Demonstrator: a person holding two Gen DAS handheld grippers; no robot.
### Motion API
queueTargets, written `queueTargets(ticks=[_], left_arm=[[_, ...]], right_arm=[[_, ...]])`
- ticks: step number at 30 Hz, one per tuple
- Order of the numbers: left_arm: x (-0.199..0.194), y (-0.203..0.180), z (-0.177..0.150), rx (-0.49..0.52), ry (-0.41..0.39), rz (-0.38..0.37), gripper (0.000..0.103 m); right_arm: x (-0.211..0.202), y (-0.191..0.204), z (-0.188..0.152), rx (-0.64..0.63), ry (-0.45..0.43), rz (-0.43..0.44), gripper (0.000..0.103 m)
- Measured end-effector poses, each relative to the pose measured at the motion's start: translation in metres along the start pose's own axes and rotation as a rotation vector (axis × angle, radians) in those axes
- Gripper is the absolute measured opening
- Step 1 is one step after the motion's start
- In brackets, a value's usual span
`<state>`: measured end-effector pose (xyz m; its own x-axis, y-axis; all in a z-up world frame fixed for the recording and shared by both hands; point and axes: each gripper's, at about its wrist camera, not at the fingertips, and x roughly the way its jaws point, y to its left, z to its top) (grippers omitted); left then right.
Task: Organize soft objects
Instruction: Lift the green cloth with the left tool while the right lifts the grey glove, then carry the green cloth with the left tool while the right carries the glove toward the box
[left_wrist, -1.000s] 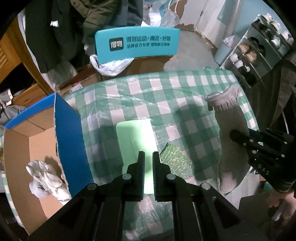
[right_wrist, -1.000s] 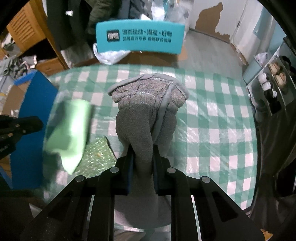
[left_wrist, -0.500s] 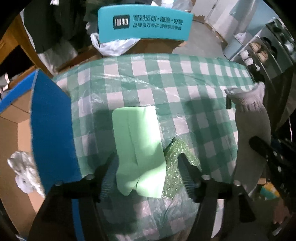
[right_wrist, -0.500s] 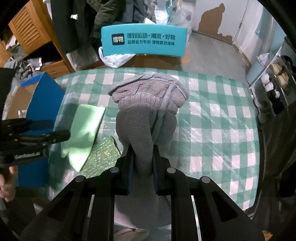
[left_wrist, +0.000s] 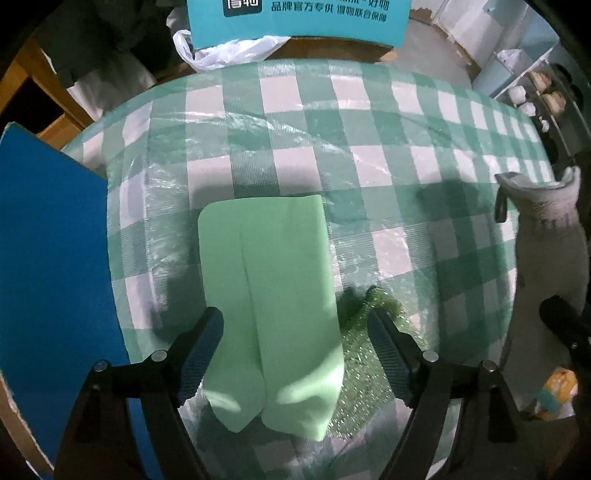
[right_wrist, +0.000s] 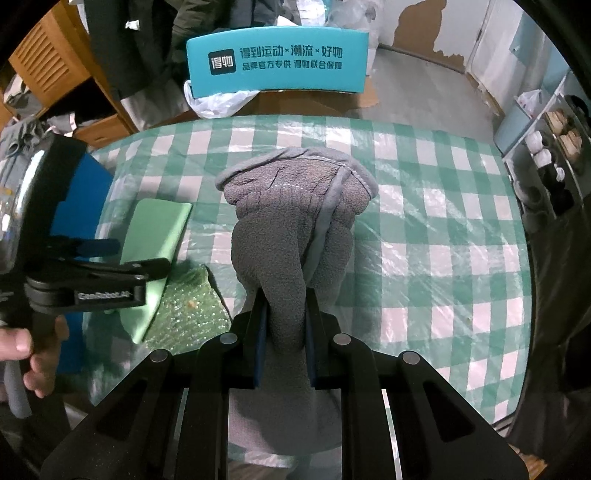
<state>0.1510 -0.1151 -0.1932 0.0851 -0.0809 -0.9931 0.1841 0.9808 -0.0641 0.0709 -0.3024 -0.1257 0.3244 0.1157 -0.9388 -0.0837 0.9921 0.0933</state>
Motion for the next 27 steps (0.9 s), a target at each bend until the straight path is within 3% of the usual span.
queueTargets(ticks=[7,10,12,14,17,27], left_arm=[[0.009,-0.002,-0.001,0.008,0.015,0.034,0.082],[0.01,-0.001,-0.001,0.014,0.012,0.038,0.075],[0.008,-0.001,-0.002,0.022,0.009,0.048,0.047],[0.008,-0.006,-0.003,0.024,0.025,0.031,0.025],[0.005,-0.006,-0.005,0.031,0.011,0.037,0.009],[-0.044,-0.011,-0.016,0.076,-0.067,-0.037,0.006]], right_arm=[[0.003,0.0,0.001,-0.003,0.004,0.012,0.015],[0.004,0.0,0.002,-0.003,0.005,0.015,0.015],[0.003,0.0,0.002,-0.003,0.005,0.018,0.015],[0.003,0.0,0.002,-0.004,0.004,0.02,0.015],[0.003,0.0,0.002,-0.003,0.003,0.02,0.015],[-0.008,0.004,0.003,-0.012,-0.019,0.016,0.015]])
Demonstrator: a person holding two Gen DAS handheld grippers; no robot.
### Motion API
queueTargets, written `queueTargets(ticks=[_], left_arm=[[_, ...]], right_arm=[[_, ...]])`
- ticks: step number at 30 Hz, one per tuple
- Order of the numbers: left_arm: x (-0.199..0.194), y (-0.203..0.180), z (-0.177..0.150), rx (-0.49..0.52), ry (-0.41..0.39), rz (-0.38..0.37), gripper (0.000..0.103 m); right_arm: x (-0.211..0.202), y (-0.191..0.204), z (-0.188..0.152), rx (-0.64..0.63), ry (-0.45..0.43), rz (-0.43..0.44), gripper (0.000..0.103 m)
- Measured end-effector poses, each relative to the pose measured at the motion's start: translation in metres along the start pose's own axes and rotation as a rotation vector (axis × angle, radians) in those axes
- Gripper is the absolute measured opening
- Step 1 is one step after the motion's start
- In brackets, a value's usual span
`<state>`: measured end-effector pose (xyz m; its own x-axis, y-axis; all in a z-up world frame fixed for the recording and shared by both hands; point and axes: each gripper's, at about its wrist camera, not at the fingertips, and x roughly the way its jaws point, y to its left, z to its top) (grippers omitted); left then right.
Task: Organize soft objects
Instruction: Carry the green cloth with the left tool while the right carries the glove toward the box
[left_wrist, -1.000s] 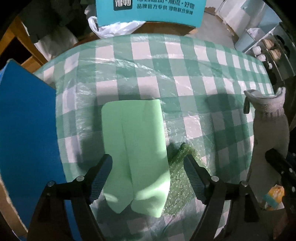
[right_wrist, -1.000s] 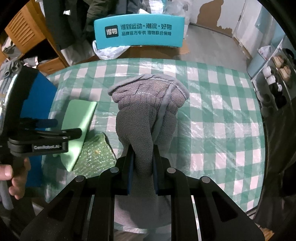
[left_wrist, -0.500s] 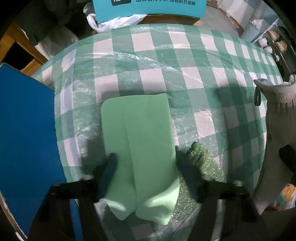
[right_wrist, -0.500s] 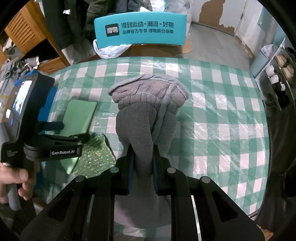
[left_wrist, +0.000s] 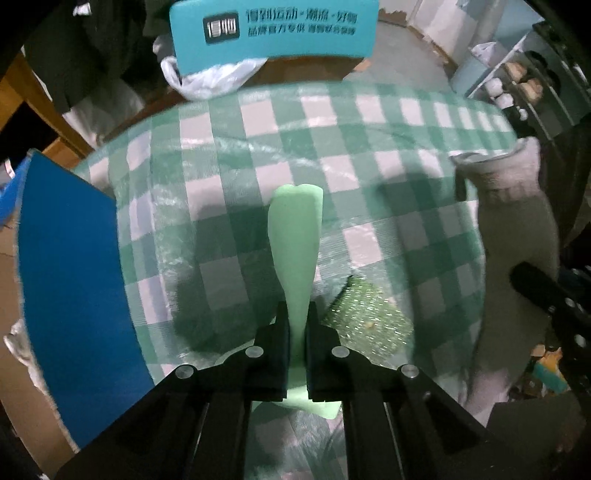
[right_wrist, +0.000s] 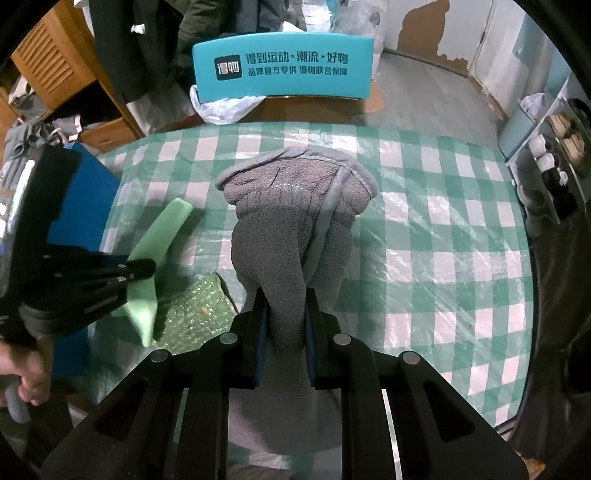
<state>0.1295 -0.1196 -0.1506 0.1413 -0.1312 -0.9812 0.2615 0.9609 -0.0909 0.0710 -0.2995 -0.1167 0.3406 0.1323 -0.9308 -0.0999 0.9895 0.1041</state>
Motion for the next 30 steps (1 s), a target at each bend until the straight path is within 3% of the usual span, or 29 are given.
queueTargets(ticks=[16,30], left_arm=[[-0.086,0.004,-0.014,0.048,-0.168,0.044,0.007],[-0.123,0.022,-0.038,0.045,-0.239,0.062,0.006]], right_arm=[[-0.049,0.013,0.011,-0.027,-0.096,0.005,0.015],[-0.078,0.049,0.009,-0.084,-0.145,0.033,0.015]])
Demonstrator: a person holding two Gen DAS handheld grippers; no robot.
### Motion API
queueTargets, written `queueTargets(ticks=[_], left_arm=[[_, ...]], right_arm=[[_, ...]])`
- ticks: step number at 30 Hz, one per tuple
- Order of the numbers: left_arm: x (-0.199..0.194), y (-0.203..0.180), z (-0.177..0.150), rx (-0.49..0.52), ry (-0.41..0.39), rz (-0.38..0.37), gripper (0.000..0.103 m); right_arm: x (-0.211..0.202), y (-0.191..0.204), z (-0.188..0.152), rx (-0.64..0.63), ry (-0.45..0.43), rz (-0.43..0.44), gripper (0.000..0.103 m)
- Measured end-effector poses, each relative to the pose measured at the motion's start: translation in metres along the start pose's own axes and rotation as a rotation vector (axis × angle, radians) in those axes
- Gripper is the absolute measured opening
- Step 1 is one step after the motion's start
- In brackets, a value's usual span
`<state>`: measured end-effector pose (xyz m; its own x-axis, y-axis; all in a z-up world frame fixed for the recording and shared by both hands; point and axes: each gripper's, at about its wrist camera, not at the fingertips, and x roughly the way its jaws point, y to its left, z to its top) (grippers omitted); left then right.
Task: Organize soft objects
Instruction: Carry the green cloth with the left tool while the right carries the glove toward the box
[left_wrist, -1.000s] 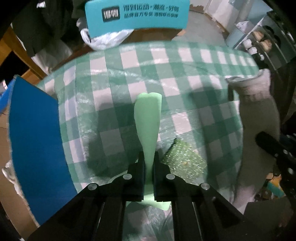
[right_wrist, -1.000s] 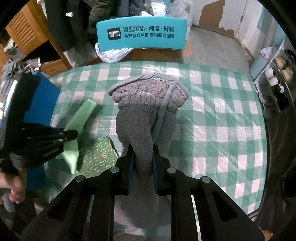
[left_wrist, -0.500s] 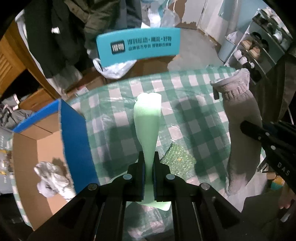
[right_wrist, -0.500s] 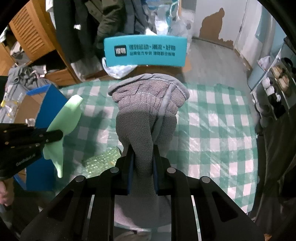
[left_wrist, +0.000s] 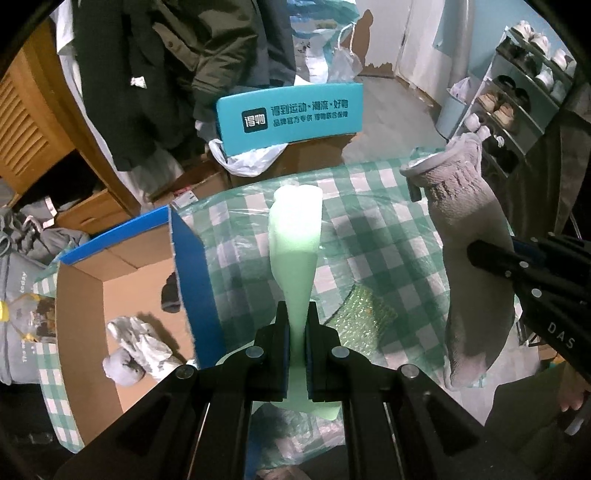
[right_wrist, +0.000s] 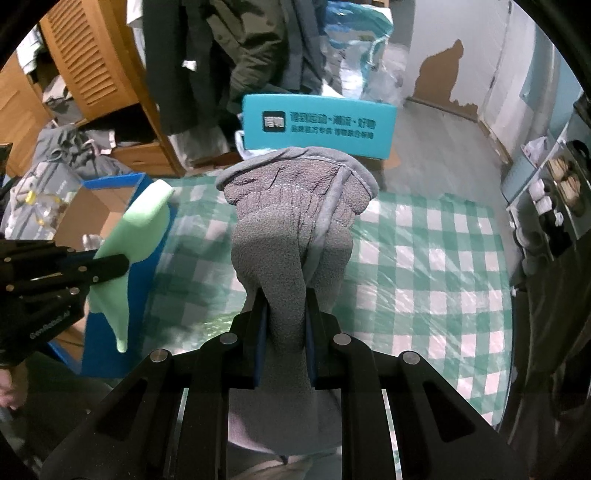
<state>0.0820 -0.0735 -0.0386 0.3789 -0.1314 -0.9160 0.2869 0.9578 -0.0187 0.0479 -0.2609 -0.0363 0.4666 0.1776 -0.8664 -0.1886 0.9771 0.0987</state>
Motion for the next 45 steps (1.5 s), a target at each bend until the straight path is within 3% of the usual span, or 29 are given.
queueTargets(ticks=[21,45], left_arm=[[-0.038,0.048,-0.025,-0.051,-0.071,0.023,0.007],[-0.066,0.121,-0.064,-0.141,-0.117,0.083,0.007]], right_arm=[[-0.01,0.071,0.025,-0.084,-0.034,0.073,0.015],[0.0,0.2,0.052,-0.246,-0.031,0.177,0.015]])
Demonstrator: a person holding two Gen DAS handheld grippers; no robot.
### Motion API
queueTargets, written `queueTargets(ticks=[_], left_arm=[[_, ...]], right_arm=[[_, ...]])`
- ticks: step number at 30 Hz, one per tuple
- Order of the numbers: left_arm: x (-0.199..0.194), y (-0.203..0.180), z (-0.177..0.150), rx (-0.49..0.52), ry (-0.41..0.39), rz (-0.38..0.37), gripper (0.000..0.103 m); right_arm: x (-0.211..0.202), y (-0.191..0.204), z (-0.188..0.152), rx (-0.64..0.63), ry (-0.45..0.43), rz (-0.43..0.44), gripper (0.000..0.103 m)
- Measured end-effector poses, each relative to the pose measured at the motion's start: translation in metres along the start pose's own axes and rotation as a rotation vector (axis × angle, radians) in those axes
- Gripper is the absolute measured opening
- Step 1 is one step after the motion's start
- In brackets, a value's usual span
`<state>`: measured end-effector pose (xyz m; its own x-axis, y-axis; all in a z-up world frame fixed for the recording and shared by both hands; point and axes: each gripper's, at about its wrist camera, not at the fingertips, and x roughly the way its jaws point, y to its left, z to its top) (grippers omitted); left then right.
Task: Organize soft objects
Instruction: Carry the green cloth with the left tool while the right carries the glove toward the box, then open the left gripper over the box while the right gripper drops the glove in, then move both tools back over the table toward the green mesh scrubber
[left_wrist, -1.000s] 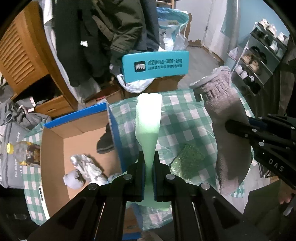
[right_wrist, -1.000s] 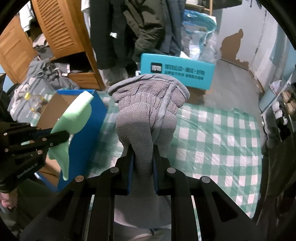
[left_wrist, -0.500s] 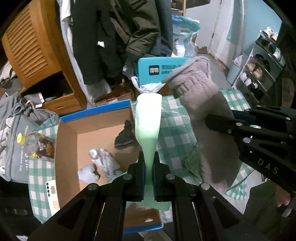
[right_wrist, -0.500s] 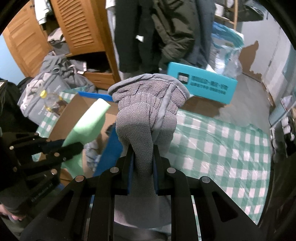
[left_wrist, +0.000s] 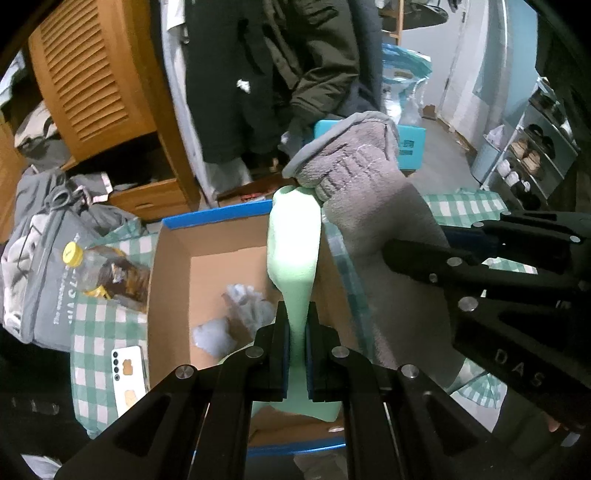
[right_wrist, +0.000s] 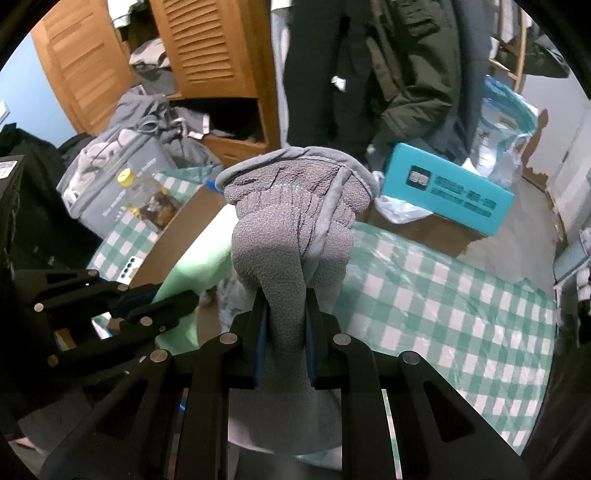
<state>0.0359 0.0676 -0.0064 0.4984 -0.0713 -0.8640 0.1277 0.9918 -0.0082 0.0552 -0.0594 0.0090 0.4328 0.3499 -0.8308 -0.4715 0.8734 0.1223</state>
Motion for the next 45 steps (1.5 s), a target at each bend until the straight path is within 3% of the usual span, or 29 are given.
queueTargets(ticks=[9,19,22,25,26,27,30,38,45], left_arm=[[0.024,0.041,-0.017,-0.069,0.057,0.043,0.007],[0.051,0.055,-0.028,-0.1,0.135,0.109,0.008],[0.052,0.057,-0.028,-0.105,0.14,0.116,0.015],[0.048,0.058,-0.026,-0.118,0.126,0.111,0.043],[0.046,0.058,-0.025,-0.119,0.115,0.108,0.053],[0.044,0.058,-0.024,-0.116,0.105,0.111,0.056],[0.041,0.055,-0.021,-0.109,0.096,0.112,0.057],[0.038,0.048,-0.02,-0.095,0.092,0.112,0.064],[0.033,0.033,-0.017,-0.068,0.075,0.093,0.07]], right_arm=[[0.031,0.042,0.015,-0.04,0.048,0.022,0.015],[0.074,0.068,0.015,-0.05,0.136,0.051,0.016],[0.083,0.068,0.013,-0.036,0.162,0.077,0.021],[0.083,0.066,0.012,-0.024,0.161,0.078,0.037],[0.082,0.065,0.012,-0.022,0.157,0.074,0.037],[0.08,0.063,0.012,-0.018,0.151,0.076,0.037],[0.076,0.058,0.013,-0.007,0.146,0.072,0.038],[0.059,0.041,0.012,0.019,0.111,0.041,0.06],[0.046,0.013,0.003,0.057,0.1,-0.003,0.063]])
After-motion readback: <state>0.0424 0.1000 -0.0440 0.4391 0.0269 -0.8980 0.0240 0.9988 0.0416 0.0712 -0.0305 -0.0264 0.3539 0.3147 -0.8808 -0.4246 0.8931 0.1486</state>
